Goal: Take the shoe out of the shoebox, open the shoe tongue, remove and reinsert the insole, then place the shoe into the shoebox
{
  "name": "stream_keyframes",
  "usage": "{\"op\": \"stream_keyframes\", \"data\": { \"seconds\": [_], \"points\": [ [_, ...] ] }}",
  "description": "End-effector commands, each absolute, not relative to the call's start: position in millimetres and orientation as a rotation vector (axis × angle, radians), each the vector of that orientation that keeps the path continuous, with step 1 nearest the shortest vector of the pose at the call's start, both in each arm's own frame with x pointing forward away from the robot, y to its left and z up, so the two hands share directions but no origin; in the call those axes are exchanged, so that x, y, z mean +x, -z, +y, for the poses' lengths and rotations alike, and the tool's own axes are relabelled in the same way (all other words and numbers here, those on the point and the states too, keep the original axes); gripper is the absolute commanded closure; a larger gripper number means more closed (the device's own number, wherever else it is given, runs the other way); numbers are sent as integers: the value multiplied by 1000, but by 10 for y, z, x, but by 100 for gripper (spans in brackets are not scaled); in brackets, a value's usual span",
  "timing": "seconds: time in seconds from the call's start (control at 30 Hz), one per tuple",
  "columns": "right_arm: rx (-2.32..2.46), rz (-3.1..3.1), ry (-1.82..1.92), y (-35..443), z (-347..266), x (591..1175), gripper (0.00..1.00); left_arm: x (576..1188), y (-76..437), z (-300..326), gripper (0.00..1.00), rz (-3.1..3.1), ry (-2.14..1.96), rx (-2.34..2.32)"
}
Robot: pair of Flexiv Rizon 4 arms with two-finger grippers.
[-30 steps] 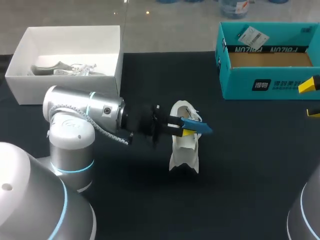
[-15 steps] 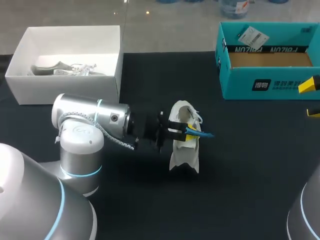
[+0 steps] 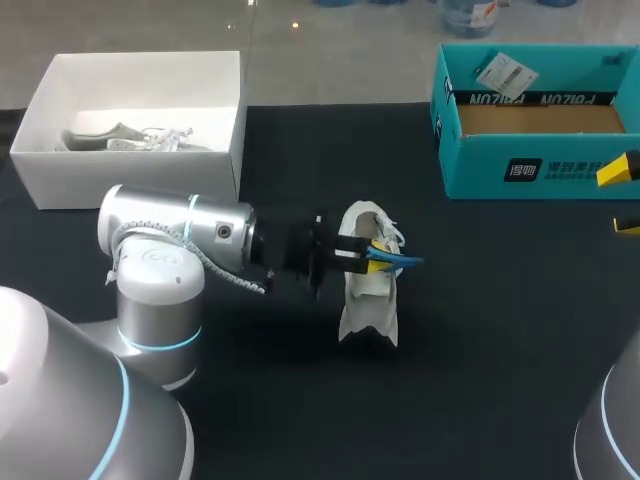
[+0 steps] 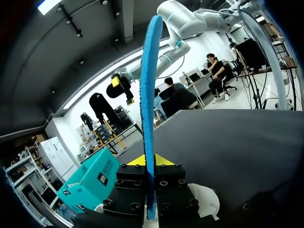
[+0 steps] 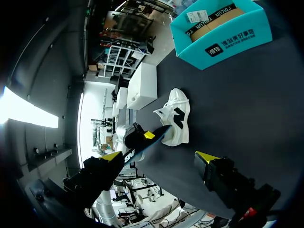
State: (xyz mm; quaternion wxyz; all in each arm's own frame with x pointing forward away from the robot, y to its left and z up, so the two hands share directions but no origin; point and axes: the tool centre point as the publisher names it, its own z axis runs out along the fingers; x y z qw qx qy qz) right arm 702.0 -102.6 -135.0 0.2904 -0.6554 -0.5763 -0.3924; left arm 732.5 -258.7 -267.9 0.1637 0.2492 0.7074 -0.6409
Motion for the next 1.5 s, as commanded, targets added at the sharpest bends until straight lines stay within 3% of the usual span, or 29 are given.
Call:
{"op": "stream_keyframes", "data": {
  "seconds": [0.03,1.5],
  "points": [
    [-1752,-1536,1047,1351,-1021,7006,0,7257,2570,-2460,100,2007,1828,706],
    [-1752,-1536,1047,1351,-1021,7006,0,7488,3328,-2439,100,2033,1878,520]
  ]
}}
